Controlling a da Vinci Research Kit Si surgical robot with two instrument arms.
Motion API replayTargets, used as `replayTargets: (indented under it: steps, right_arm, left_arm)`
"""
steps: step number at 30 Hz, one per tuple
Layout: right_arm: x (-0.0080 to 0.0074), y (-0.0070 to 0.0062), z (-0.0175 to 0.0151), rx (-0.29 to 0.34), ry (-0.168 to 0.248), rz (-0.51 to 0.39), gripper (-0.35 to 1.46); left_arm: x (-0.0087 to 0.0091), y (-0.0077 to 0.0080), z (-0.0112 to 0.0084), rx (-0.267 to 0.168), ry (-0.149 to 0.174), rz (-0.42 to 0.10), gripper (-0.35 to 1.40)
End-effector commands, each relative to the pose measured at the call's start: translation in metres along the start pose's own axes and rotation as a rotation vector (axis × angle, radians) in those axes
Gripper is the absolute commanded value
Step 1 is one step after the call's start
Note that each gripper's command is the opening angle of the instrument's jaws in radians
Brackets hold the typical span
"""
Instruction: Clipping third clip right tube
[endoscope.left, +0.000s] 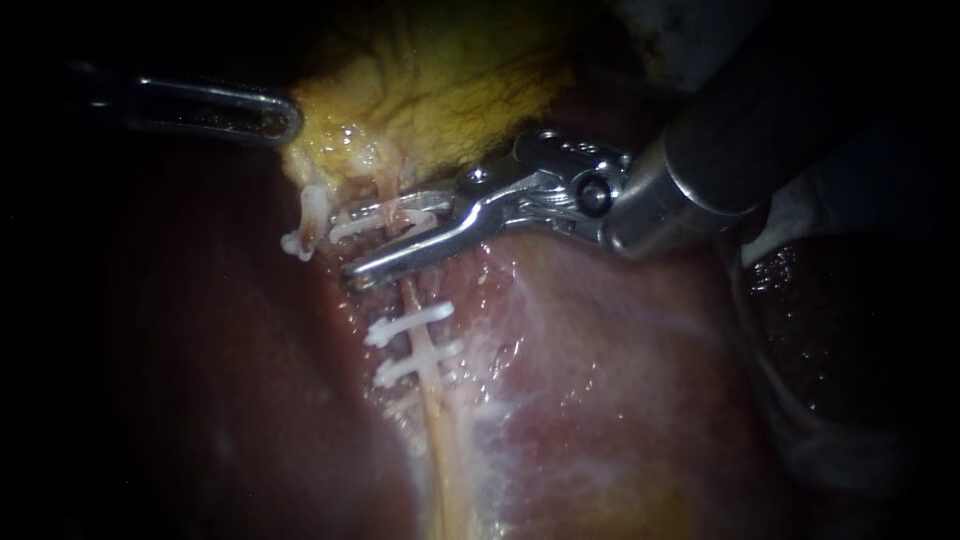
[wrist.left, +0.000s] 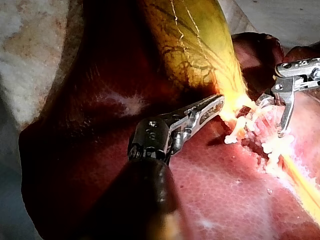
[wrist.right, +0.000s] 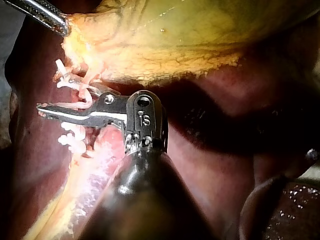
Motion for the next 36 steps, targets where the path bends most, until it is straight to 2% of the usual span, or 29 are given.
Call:
replayTargets:
  steps: [1,7,14,17,21,36]
  right_arm:
    - [0.0000,0.0000,0.0001,-0.001,0.000,0.006,0.49]
    - [0.0001,0.0004,-0.0001,-0.011,0.004,0.019,0.30]
    - [0.0004,0.0008,-0.0007,-0.029,0.018,0.020,-0.13]
    - [0.0004,0.0011,-0.0007,-0.038,0.019,0.050,-0.35]
    - [0.0004,0.0015,-0.0010,-0.049,0.021,0.079,-0.35]
    - [0.0002,0.0014,-0.0010,-0.050,0.017,0.101,-0.35]
  left_arm:
    - [0.0000,0.0000,0.0000,0.000,0.000,0.000,-0.35]
    - [0.0000,0.0000,0.0000,0.000,0.000,0.000,-0.35]
    - [0.0000,0.0000,0.0000,0.000,0.000,0.000,-0.35]
    - [0.0000,0.0000,0.0000,0.000,0.000,0.000,-0.35]
    - [0.0000,0.0000,0.0000,0.000,0.000,0.000,-0.35]
    - [0.0000,0.0000,0.0000,0.000,0.000,0.000,-0.35]
